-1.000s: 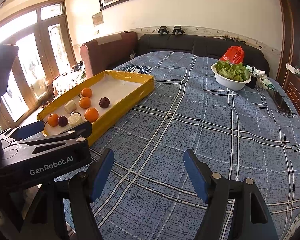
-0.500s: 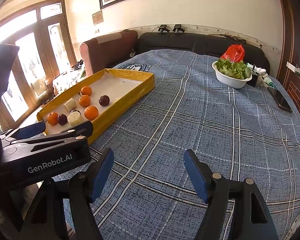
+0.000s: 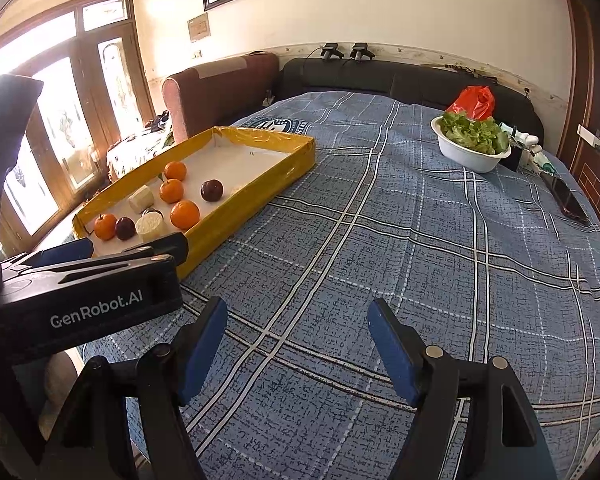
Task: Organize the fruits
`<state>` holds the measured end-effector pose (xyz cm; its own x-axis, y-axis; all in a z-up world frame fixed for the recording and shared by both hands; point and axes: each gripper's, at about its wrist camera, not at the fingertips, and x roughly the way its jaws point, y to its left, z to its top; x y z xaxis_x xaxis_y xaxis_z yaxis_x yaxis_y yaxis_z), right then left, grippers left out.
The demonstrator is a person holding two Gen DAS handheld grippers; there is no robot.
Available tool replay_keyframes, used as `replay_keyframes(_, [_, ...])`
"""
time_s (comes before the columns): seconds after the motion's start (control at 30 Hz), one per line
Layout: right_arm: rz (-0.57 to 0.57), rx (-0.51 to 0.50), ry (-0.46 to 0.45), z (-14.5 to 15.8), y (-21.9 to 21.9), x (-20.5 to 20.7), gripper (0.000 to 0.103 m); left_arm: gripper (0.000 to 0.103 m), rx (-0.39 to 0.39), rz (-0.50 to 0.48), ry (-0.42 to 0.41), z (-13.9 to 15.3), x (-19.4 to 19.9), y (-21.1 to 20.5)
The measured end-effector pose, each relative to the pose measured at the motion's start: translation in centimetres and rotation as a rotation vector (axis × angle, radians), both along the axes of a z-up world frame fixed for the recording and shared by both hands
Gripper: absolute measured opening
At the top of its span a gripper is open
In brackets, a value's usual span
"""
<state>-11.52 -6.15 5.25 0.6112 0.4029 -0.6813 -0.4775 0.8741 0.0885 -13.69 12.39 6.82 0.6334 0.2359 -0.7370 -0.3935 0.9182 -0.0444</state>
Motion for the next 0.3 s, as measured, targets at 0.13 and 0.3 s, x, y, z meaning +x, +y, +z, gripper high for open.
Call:
replay_keyframes(0.13, [0.006,-0.003,0.001,-0.09,0.22,-0.08,0.078,0.103,0.000,0.017,-0.012,0.09,-0.16,0.52])
replay_keyframes(0.3, [0.008,0.006,0.001,0.00,0.27,0.09,0.078,0.103,0.007,0.031,-0.005,0.28,0.03,0.93])
